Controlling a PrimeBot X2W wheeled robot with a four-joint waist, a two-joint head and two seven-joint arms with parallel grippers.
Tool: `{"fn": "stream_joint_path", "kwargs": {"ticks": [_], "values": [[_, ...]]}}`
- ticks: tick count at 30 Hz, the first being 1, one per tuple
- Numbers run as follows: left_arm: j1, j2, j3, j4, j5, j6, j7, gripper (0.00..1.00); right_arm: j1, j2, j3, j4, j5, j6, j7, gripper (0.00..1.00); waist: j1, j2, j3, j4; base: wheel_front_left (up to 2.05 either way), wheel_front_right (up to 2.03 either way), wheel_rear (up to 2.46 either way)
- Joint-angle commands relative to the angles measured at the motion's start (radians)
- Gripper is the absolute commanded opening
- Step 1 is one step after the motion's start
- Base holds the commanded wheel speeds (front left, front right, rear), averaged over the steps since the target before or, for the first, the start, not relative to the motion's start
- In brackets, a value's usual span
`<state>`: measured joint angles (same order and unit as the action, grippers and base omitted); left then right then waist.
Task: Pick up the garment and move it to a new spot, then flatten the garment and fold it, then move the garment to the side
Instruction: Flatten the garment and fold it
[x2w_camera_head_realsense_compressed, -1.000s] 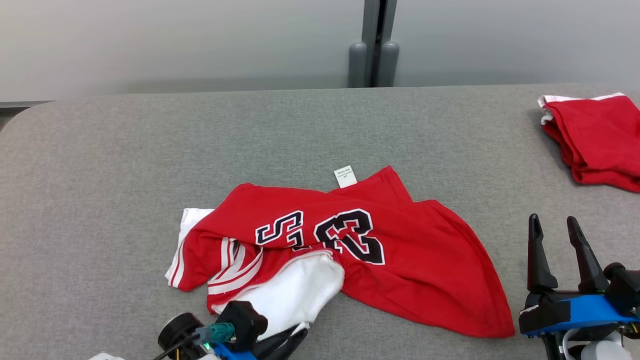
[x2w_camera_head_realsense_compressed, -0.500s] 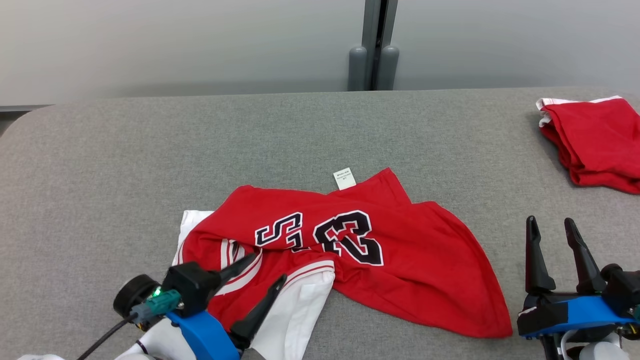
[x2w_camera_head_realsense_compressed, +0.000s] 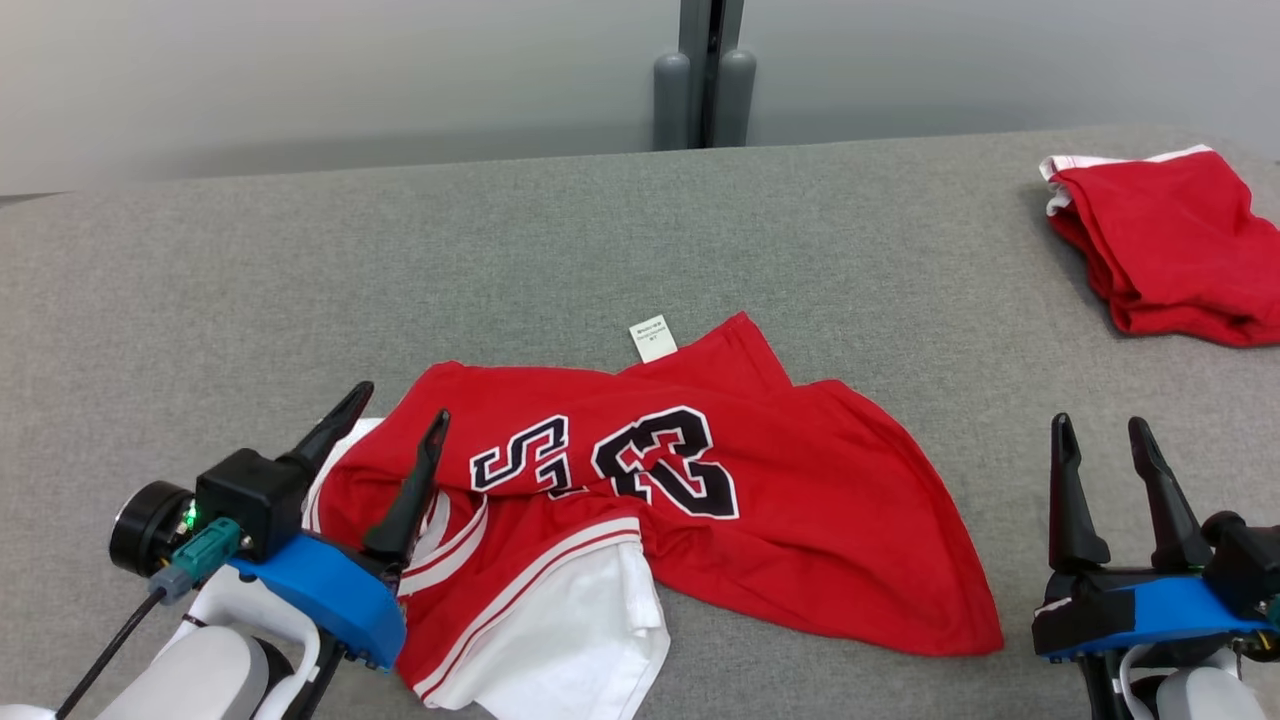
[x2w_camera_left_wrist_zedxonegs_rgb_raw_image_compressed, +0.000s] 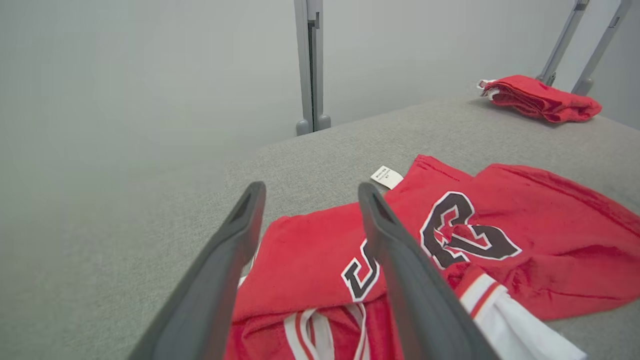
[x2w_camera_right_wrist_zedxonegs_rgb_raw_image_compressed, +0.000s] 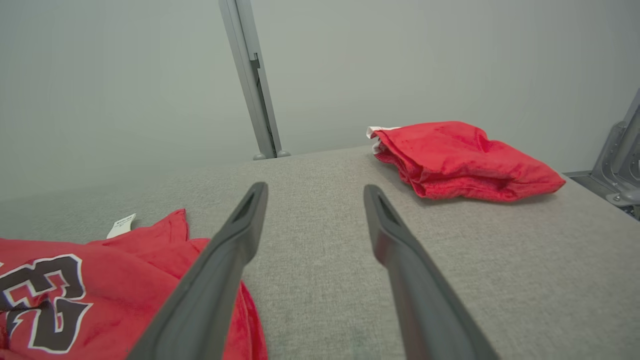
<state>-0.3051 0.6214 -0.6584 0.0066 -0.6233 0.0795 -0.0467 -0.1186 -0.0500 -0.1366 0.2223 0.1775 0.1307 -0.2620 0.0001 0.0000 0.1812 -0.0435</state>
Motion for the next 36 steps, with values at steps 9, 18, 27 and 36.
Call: {"fn": "stream_joint_path", "kwargs": {"ticks": [9,18,27,36], "values": [[-0.036,-0.048,-0.014,0.209,-0.018,-0.036,-0.038,1.00,-0.026,-0.001,0.000,-0.001,0.008,0.000,-0.004,1.00,-0.0001,0.0000,0.037,-0.028,0.00,0.00,0.00],[-0.080,-0.086,-0.050,0.447,-0.015,-0.096,-0.038,1.00,-0.040,-0.001,0.005,0.003,0.010,0.000,-0.004,1.00,-0.0001,0.0000,0.058,-0.045,0.00,0.00,0.00],[-0.115,-0.148,-0.116,0.642,-0.024,-0.154,0.053,1.00,-0.045,-0.001,0.005,0.005,0.012,0.000,-0.004,1.00,-0.0001,0.0000,0.062,-0.054,0.00,0.00,0.00],[-0.227,-0.177,-0.156,0.749,0.016,-0.180,0.025,0.00,-0.057,-0.001,0.002,0.006,0.010,0.000,-0.004,1.00,-0.0001,0.0000,0.064,-0.054,0.00,0.00,0.00]]}}
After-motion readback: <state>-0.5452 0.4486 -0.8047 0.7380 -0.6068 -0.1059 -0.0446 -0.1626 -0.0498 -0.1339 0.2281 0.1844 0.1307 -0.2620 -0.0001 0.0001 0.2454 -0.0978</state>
